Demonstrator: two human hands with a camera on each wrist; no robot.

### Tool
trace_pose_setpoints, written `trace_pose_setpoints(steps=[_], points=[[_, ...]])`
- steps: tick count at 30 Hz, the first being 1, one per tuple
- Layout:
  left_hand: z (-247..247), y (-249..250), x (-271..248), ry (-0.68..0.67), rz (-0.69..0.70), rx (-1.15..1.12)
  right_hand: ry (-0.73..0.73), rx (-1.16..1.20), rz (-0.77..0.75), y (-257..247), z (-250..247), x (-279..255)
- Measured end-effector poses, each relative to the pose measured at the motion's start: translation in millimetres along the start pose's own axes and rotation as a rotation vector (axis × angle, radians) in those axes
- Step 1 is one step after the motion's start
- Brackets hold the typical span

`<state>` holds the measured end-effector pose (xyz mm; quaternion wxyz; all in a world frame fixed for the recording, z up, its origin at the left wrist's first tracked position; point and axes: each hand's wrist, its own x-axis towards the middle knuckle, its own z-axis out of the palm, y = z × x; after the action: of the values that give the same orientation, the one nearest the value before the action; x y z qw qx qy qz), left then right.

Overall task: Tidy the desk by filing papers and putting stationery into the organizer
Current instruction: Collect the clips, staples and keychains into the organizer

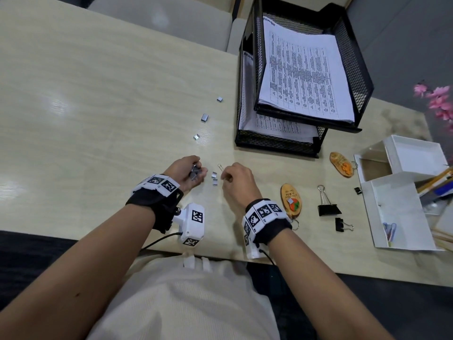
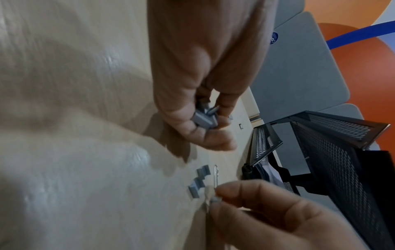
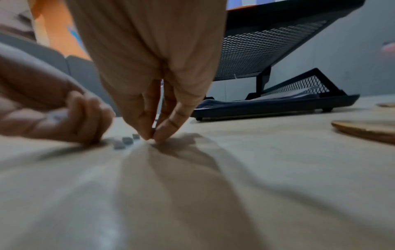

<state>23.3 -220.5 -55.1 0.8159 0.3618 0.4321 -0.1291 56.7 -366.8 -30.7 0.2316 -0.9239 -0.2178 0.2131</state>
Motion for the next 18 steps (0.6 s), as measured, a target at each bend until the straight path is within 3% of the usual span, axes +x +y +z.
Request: trace_pose_setpoints(steps=[3, 6, 10, 12, 15, 18], points=[[2, -1, 0, -0.025, 0.038, -0.049, 0.077, 0.212, 0.02, -16, -6, -2], [3, -2, -1, -0.121, 0.025, -0.086, 0.062, 0.427, -0.035, -40, -15, -3], [-2, -1, -1, -0.035, 0.011, -0.1, 0.108, 0.294, -0.038, -39, -12, 12], [-7, 0, 1, 0.028, 0.028, -0.074, 0.041, 0.18, -0.015, -27, -8, 14], [-11, 3, 2, 0.05, 0.035, -0.067, -0.114, -0.056, -0.122, -14, 1, 7], [-13, 5, 2, 0.054, 0.045, -0.054, -0.107, -0.16, -0.163, -14, 11, 5]])
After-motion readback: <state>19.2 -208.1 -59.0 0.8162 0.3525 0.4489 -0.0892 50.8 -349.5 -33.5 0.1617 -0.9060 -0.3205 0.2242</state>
